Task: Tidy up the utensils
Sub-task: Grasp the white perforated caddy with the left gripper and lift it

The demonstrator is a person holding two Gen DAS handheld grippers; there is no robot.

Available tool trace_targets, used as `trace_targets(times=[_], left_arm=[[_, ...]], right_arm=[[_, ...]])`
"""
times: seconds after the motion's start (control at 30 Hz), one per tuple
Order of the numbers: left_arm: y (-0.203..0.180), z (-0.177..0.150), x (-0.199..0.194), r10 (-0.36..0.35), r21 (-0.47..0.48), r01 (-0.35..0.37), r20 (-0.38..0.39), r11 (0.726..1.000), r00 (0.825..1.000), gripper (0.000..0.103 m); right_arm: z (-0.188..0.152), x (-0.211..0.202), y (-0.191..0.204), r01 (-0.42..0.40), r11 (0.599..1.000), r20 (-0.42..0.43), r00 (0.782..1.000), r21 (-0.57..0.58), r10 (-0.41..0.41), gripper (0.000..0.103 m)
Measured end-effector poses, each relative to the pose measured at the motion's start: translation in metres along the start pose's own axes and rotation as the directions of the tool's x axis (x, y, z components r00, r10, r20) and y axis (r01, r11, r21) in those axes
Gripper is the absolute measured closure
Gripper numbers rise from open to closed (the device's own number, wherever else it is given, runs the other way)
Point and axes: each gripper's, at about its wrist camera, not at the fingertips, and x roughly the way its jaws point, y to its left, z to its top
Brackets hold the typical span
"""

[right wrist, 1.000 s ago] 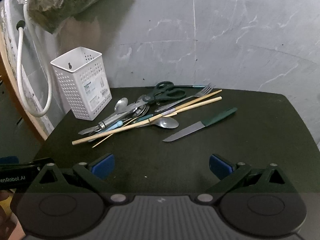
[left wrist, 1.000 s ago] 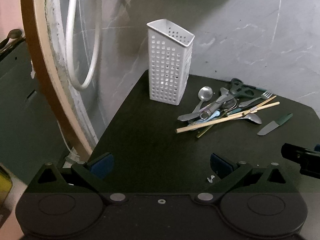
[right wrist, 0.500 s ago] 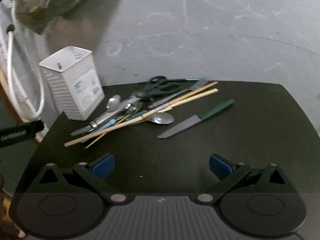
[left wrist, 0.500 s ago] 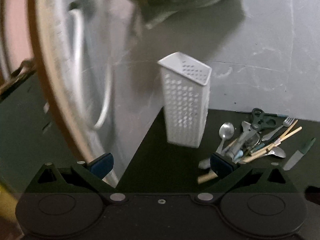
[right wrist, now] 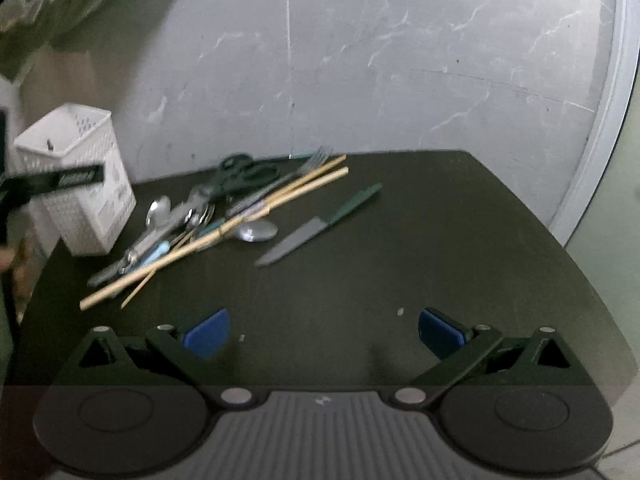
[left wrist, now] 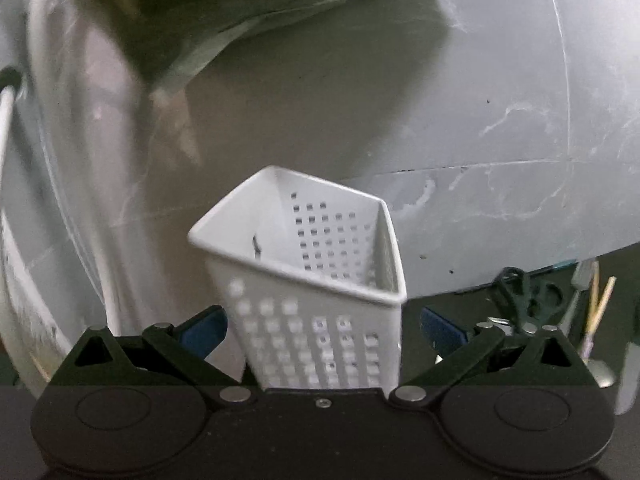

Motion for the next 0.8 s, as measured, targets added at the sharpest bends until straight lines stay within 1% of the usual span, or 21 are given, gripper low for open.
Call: trace_targets(times=[0.03, 0.1, 0.17, 0.23, 0.3, 0.37, 0.43, 0.53, 0.67, 0.8], left_arm=[[0.000, 0.002, 0.002, 0.009, 0.000, -0.009, 0.006, 1.000, 1.000, 0.001], [0.001, 0.005, 0.004, 0.032, 0.003, -0.032, 0.027, 0.999, 0.999, 0.008], [0.001, 0.007, 0.005, 0.010, -0.001, -0.010, 0.029, 1.000, 1.000, 0.020], [0.007, 0.007, 0.003, 0.027, -0.019, -0.026, 0.028, 0.999, 0.999, 0.021], [0.010, 0.005, 0.000, 0.026, -0.023, -0.025, 0.025, 0.999, 0.999, 0.021], [0.014, 0.004, -0.006, 0.004, -0.033, -0.003, 0.027, 0.999, 1.000, 0.024], [0.020, 0.001, -0.014, -0.018, -0.038, 0.018, 0.018, 0.999, 1.000, 0.025], [0.028, -0.007, -0.036, -0.039, -0.022, 0.039, 0.015, 0.999, 0.999, 0.025], [0.034, -0.019, -0.066, -0.071, -0.027, 0.071, 0.000, 0.997, 0.998, 0.025], [0.036, -0.035, -0.100, -0.097, -0.004, 0.097, 0.002, 0.995, 0.995, 0.025]], right_arm=[[0.000, -0.004, 0.002, 0.002, 1.000, 0.005, 1.000, -0.008, -0.002, 0.000], [0.002, -0.006, 0.006, 0.002, 1.000, 0.014, 1.000, -0.022, -0.002, 0.000], [0.003, -0.004, 0.007, -0.009, 1.000, 0.014, 1.000, -0.027, 0.009, 0.000], [0.005, 0.000, 0.005, -0.027, 0.999, 0.009, 1.000, -0.021, 0.027, 0.000], [0.009, 0.005, 0.004, -0.051, 0.999, 0.006, 0.999, -0.018, 0.051, 0.000], [0.013, 0.011, 0.003, -0.083, 0.996, 0.006, 0.997, -0.019, 0.083, 0.000], [0.017, 0.018, 0.001, -0.117, 0.993, 0.004, 0.993, -0.013, 0.117, 0.000], [0.022, 0.031, 0.001, -0.174, 0.985, 0.002, 0.985, -0.014, 0.174, 0.000], [0.031, 0.049, 0.003, -0.262, 0.965, -0.010, 0.965, -0.026, 0.262, 0.000], [0.047, 0.064, 0.012, -0.360, 0.928, -0.001, 0.932, -0.098, 0.362, 0.000]])
